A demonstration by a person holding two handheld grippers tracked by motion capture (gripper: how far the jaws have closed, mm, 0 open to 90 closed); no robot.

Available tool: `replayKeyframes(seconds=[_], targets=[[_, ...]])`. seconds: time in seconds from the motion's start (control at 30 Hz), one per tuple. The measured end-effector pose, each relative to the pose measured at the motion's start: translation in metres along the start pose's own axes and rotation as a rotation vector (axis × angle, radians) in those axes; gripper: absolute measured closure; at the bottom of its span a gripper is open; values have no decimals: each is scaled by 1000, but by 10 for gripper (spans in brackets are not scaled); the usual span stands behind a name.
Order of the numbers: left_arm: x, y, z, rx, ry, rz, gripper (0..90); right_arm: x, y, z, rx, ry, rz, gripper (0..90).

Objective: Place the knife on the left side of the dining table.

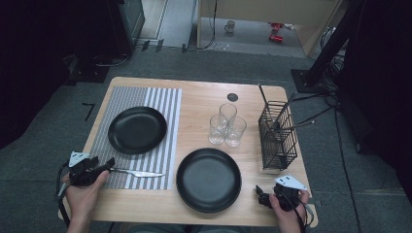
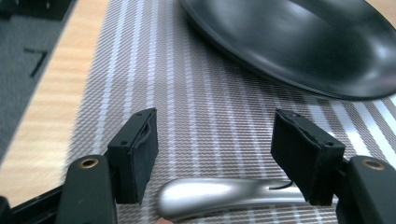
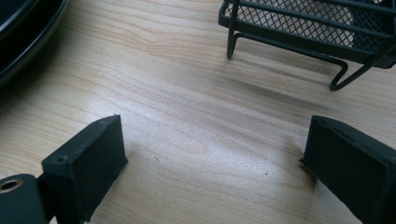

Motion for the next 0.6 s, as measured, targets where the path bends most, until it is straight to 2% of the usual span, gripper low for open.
replayKeyframes(seconds=[0.07, 0.2, 0.4, 0.5, 0.6], targets=[[2, -2, 9, 38, -5, -4, 322, 0, 0, 0, 0, 0, 0, 53], [5, -4, 21, 62, -14, -41, 328, 0, 0, 0, 0, 0, 0, 53], [8, -8, 27, 116, 33, -62, 300, 0, 0, 0, 0, 0, 0, 53], [9, -10, 32, 162, 61, -72, 287, 0, 0, 0, -1, 1, 0, 53], [8, -11, 32, 164, 62, -76, 273, 0, 0, 0, -1, 1, 0, 53]])
Point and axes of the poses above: each handheld gripper's, and its own axes: x roughly forward along the jaws, y roughly out of its top, z roughly to its right, the point moved 1 cm from there along x, roughly forward along the jaws, and after that the axes turned 12 degrees about -x, right-handed, at the moved point
